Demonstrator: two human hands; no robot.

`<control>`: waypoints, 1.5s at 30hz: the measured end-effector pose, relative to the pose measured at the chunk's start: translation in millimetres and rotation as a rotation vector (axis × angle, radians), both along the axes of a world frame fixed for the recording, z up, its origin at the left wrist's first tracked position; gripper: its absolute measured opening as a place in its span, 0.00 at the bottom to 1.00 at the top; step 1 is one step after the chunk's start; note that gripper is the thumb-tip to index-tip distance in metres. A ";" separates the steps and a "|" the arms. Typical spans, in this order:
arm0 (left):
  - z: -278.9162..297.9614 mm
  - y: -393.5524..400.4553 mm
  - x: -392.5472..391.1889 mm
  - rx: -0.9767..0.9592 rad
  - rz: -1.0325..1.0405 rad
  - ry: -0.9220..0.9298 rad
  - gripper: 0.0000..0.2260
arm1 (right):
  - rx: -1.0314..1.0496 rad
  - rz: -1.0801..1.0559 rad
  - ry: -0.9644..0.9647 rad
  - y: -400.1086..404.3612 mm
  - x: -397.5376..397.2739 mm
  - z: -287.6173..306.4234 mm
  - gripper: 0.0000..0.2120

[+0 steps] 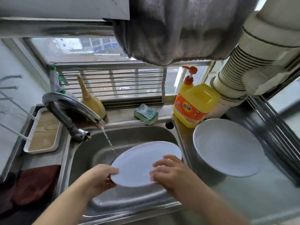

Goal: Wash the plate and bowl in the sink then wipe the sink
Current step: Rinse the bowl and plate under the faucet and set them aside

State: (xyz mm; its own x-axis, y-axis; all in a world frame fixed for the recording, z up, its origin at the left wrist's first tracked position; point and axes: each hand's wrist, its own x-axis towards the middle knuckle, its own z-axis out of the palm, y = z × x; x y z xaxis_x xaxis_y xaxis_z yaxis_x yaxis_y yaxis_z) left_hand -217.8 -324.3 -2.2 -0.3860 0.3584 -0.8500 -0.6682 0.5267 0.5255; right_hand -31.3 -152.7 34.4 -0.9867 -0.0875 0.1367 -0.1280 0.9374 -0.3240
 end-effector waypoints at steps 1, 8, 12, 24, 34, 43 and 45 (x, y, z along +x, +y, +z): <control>0.9 0.4 4.6 0.030 -0.007 -0.013 0.04 | 0.027 -0.025 0.029 4.3 8.0 3.7 0.04; 22.5 49.4 38.9 0.352 -0.059 0.056 0.11 | 0.221 -0.342 0.425 35.0 69.4 -2.3 0.05; 31.3 112.6 64.7 0.421 -0.116 0.127 0.08 | 0.320 -0.527 0.414 53.3 112.8 -4.9 0.19; 1.3 232.0 107.4 0.051 -0.905 0.836 0.13 | 0.472 -0.730 0.135 126.4 172.2 -22.0 0.19; -11.9 244.2 119.7 0.049 -0.653 0.692 0.16 | 0.190 -0.788 0.031 137.0 174.9 -32.2 0.21; -11.2 256.9 124.0 0.159 -0.616 0.578 0.13 | 0.030 -0.972 0.115 134.7 177.6 -42.7 0.16; -10.7 256.7 125.0 0.132 -0.627 0.524 0.13 | 0.021 -1.002 0.105 134.0 175.7 -42.7 0.17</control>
State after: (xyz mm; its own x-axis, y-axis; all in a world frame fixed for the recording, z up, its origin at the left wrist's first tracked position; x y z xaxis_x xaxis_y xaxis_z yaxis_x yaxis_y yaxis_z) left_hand -92.8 -67.5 -12.9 -0.4159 0.7231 -0.5516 0.0779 0.6326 0.7706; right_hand 144.4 -18.8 -8.2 -0.5901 0.7724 0.2349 0.6952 0.6341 -0.3385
